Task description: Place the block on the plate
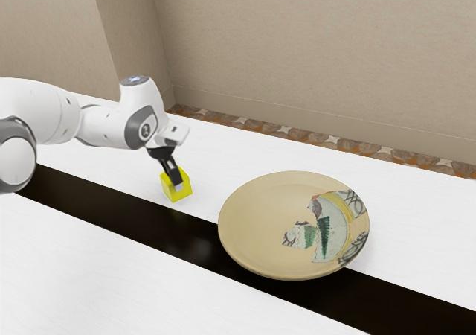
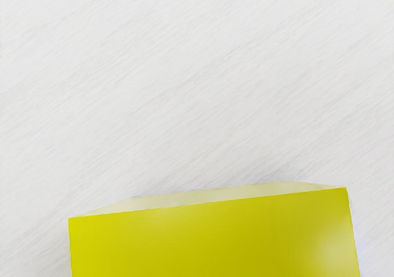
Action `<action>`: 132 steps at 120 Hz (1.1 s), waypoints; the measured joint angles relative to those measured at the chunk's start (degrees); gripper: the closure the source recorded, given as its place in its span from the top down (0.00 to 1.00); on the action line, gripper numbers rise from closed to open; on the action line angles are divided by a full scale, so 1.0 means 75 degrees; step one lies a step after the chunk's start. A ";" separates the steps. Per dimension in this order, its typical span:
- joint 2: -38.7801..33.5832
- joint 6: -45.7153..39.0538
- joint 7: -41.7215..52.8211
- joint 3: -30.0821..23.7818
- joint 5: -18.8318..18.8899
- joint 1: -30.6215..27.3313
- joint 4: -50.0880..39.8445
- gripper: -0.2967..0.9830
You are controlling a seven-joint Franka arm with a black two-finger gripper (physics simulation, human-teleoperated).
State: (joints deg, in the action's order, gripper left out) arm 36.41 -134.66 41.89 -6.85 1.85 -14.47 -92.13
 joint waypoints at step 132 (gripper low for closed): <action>-0.0507 -0.0324 -0.0955 0.0735 -0.0369 0.3916 0.0376 0.52</action>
State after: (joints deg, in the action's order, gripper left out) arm 32.60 -137.09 34.73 -1.34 -0.92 14.89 -89.32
